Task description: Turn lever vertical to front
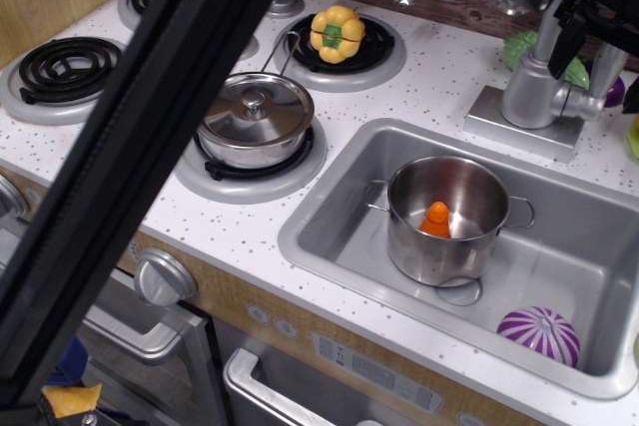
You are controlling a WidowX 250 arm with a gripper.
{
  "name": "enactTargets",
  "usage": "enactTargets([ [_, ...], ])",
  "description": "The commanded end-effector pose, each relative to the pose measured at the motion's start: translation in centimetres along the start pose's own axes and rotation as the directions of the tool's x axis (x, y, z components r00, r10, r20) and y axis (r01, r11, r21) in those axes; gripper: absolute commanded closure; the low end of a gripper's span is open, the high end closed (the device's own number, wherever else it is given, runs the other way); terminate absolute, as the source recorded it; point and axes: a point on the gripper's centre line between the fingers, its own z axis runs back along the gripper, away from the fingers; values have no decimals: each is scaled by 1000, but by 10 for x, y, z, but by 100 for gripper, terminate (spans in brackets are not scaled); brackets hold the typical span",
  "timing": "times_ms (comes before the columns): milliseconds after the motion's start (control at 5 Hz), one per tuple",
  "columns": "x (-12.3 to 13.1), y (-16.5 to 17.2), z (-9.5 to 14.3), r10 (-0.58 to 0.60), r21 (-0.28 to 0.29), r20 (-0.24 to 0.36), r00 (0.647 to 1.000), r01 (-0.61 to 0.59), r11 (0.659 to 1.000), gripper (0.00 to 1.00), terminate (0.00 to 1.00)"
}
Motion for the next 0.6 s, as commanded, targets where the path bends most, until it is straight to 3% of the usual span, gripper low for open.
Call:
enactTargets([
  [0, 0, 0, 0, 0, 0, 0, 1000, 0, 1000, 0, 0],
  [400, 11, -7, 6, 7, 47, 149, 989, -15, 999, 0, 0],
])
